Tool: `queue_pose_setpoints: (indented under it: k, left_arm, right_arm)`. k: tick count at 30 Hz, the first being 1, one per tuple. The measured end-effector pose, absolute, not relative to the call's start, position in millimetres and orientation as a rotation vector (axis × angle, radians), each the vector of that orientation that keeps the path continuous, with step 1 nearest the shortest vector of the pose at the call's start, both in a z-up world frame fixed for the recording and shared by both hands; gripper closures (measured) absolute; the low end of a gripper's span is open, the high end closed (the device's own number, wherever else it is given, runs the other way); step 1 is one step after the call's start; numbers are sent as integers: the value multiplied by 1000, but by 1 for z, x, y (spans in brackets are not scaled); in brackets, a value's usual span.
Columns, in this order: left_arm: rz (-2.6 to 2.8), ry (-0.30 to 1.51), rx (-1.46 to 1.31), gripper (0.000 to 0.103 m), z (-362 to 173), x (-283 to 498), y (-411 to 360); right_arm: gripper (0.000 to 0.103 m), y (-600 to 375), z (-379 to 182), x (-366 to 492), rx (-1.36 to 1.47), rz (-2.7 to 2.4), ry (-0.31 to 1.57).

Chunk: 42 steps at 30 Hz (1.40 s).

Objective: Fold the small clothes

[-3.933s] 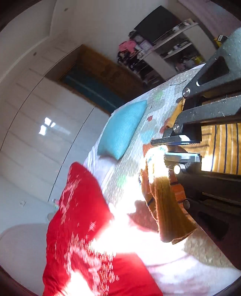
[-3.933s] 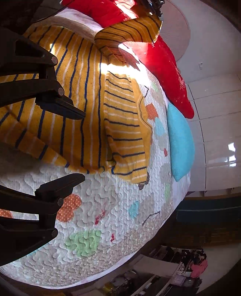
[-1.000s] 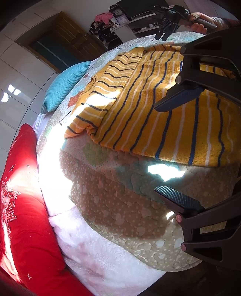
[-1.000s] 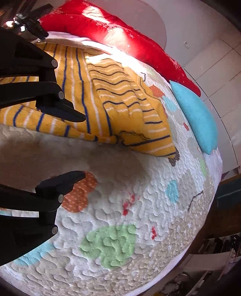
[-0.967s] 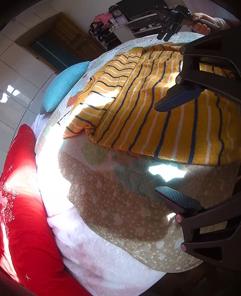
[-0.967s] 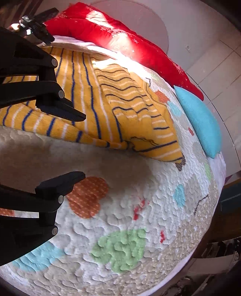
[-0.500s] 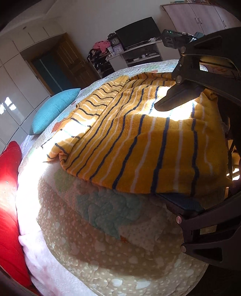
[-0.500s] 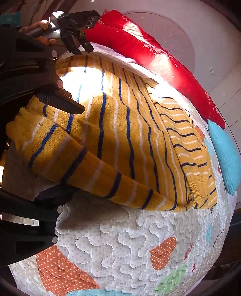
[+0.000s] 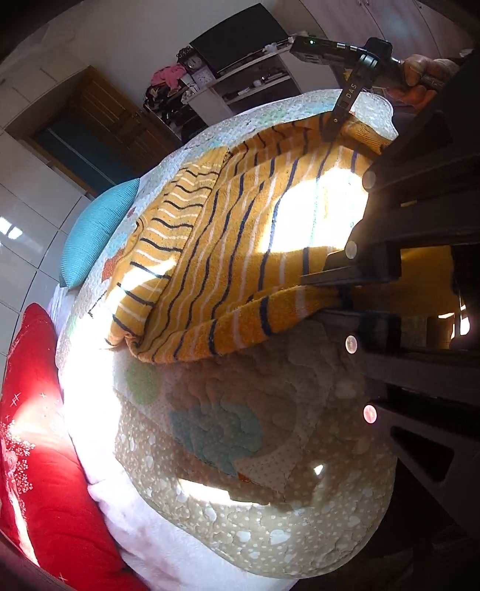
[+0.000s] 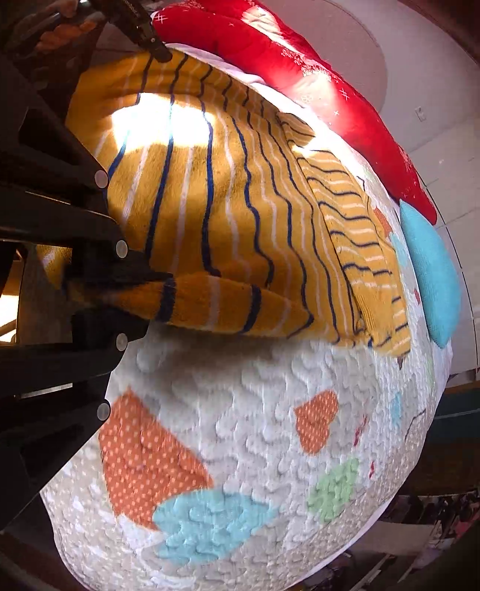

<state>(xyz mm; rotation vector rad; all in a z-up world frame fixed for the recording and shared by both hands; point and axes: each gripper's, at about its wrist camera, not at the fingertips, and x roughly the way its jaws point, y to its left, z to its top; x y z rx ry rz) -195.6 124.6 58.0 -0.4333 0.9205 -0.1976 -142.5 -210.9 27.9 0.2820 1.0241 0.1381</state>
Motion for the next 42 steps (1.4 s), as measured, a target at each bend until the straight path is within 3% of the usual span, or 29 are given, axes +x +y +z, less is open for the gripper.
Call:
queue_pose_setpoints:
  k: [10, 11, 12, 13, 14, 15, 16, 21, 35, 37, 39, 41, 42]
  left_arm:
    - [-147, 987, -446, 93, 43, -202, 120]
    - [-139, 976, -448, 89, 45, -202, 123]
    - [-127, 967, -445, 77, 47, -204, 125]
    - [-112, 953, -440, 70, 49, -207, 127]
    - [-92, 935, -429, 56, 52, -208, 128]
    - [-69, 914, -412, 46, 55, -210, 129]
    - [-51, 893, -394, 44, 57, -212, 128]
    - [-55, 892, -375, 30, 53, -209, 126]
    - [-258, 1043, -554, 30, -6, -205, 93]
    - [-253, 1048, -553, 41, -7, -207, 87]
    - [-216, 1068, -524, 90, -9, -207, 85]
    - [-200, 1063, -545, 91, -8, -210, 88]
    - [-199, 1055, -557, 92, -6, -212, 89]
  right_arm:
    - [96, -283, 15, -185, 448, 115, 1008]
    - [95, -286, 15, -187, 475, 127, 995]
    - [93, -289, 15, -189, 502, 137, 986]
    - [81, -290, 15, -191, 523, 141, 978]
    - [61, -290, 15, -193, 542, 149, 964]
    - [51, -289, 15, -195, 558, 160, 945]
    - [41, -288, 16, -197, 569, 168, 922]
    - [39, -270, 14, -195, 551, 218, 914]
    - [33, -232, -3, -188, 452, 252, 1011]
    - [33, -229, -5, -188, 447, 252, 1029]
    - [43, -227, -7, -189, 448, 243, 1045]
    - [83, -227, -10, -189, 453, 236, 1067]
    - [87, -226, -10, -189, 467, 259, 1077]
